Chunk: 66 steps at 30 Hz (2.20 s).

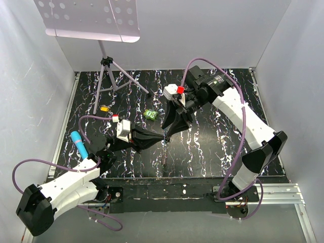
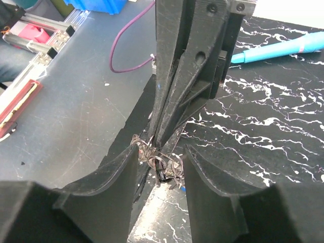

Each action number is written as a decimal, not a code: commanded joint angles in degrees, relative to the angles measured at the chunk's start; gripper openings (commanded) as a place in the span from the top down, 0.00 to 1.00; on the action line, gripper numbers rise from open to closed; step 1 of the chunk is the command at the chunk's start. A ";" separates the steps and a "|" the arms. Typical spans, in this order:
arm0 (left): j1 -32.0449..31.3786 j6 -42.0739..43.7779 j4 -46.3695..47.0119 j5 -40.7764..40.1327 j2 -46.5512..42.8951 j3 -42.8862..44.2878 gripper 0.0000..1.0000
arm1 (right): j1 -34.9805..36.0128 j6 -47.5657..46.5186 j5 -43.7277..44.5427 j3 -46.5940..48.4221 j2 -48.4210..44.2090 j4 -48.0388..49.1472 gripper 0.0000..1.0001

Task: Put the keys on the keyring

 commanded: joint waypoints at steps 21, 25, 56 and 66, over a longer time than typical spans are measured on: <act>-0.18 -0.14 -0.50 -3.53 -3.18 0.51 1.00 | 0.75 -8.15 -0.21 -4.29 -4.69 -12.53 0.66; -0.18 -0.32 -1.11 -4.41 -3.53 0.42 1.00 | 0.83 -6.40 1.10 -3.24 -4.52 -10.78 0.65; -0.18 1.97 -10.43 -11.53 -8.46 -0.63 1.00 | -3.82 20.41 10.50 -13.34 -12.51 10.05 0.52; -0.09 1.09 -9.64 -12.76 -7.67 -0.72 1.00 | -3.74 22.96 10.35 -14.31 -11.99 13.66 0.51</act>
